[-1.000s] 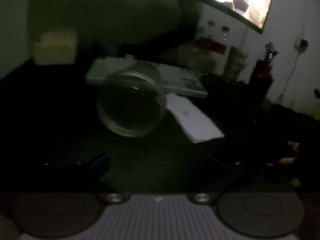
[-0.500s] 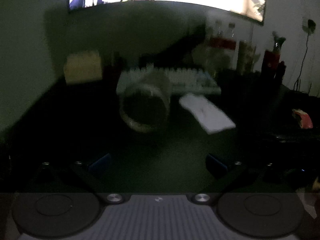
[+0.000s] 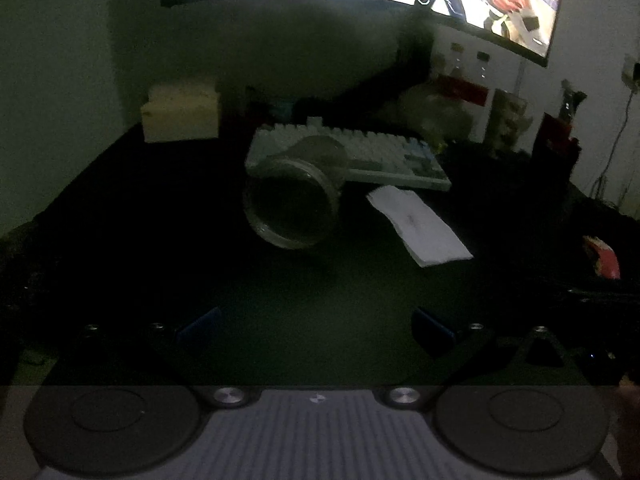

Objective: Clean container

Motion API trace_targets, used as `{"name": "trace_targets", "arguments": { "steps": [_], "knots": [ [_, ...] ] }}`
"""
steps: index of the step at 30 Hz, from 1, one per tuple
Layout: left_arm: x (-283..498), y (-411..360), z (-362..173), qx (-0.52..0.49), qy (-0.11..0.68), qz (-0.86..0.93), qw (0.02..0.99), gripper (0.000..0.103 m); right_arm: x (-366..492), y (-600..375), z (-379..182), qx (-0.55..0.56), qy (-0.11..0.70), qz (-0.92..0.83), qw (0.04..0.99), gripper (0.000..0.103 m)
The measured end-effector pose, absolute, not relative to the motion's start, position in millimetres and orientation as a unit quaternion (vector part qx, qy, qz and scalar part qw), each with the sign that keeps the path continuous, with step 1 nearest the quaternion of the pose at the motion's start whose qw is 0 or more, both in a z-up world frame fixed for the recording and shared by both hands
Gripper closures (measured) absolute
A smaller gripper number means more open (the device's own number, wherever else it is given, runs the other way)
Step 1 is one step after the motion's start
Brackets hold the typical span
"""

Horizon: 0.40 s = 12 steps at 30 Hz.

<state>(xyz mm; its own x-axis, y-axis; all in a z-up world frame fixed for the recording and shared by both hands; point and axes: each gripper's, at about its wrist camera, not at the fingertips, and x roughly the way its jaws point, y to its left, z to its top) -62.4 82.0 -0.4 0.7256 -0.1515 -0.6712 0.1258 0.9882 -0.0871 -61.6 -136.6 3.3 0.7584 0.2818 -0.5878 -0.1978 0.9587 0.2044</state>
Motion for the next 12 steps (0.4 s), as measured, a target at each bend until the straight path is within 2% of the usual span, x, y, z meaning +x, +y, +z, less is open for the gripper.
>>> {"name": "trace_targets", "arguments": {
  "steps": [12],
  "knots": [
    [-61.0,77.7,-6.6,-0.011,0.369,-0.076,0.926,0.000,-60.8,-138.6,1.3,0.068,0.323,0.127,0.935,0.000]
  ]
}}
